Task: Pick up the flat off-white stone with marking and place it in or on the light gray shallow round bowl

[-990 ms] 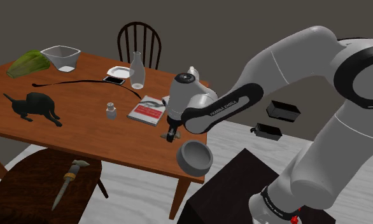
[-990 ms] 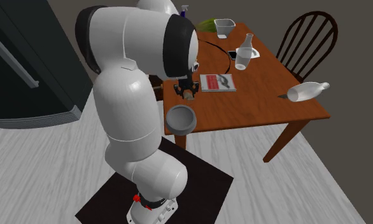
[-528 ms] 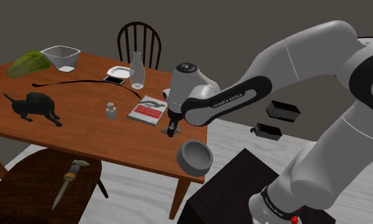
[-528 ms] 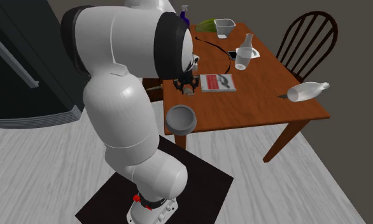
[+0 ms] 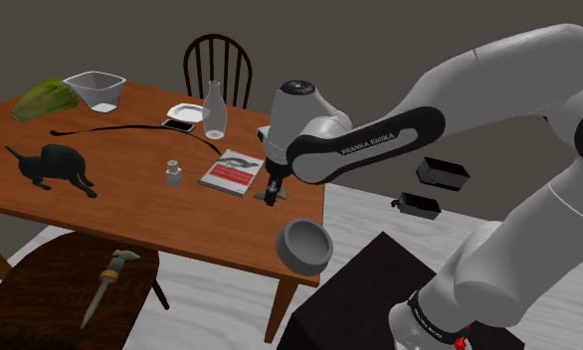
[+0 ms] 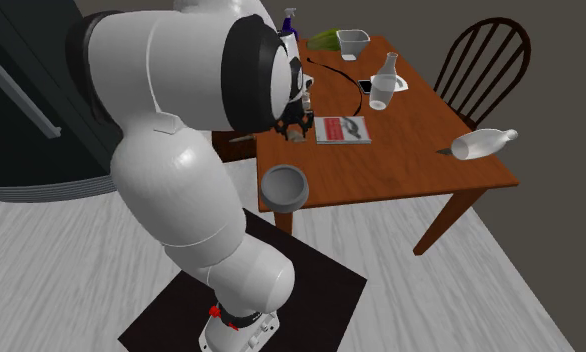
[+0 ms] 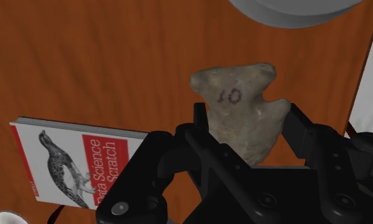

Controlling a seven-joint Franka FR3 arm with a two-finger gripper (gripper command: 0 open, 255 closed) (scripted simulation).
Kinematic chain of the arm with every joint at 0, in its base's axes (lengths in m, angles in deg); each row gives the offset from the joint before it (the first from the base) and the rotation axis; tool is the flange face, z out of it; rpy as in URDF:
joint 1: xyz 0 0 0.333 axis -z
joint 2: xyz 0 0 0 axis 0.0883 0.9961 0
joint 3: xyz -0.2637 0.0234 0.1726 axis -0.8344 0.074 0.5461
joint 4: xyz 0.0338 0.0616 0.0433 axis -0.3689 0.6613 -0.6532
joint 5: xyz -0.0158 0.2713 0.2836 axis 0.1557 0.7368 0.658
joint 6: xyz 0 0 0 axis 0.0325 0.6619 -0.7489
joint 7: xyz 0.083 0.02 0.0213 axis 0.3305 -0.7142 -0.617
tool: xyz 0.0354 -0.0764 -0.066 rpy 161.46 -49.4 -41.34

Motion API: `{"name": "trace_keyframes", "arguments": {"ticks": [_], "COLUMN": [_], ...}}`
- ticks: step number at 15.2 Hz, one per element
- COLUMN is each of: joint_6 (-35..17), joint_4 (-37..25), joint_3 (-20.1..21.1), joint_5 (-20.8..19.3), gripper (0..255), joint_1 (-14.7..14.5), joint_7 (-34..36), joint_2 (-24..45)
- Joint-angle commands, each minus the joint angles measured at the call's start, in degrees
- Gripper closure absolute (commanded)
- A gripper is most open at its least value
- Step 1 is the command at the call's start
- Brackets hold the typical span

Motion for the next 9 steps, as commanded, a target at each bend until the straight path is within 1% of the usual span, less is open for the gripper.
{"name": "trace_keyframes", "arguments": {"ticks": [1, 5, 9], "joint_6": [-0.2, -0.3, 1.4], "joint_4": [3.9, 13.2, 21.8], "joint_3": [-0.1, -0.8, -1.9], "joint_5": [1.4, 4.6, 7.2], "gripper": [255, 255, 255], "joint_1": [-0.2, -1.4, -3.4], "joint_7": [-0.9, -3.0, -4.7], "joint_2": [-3.9, -13.5, -23.8]}}
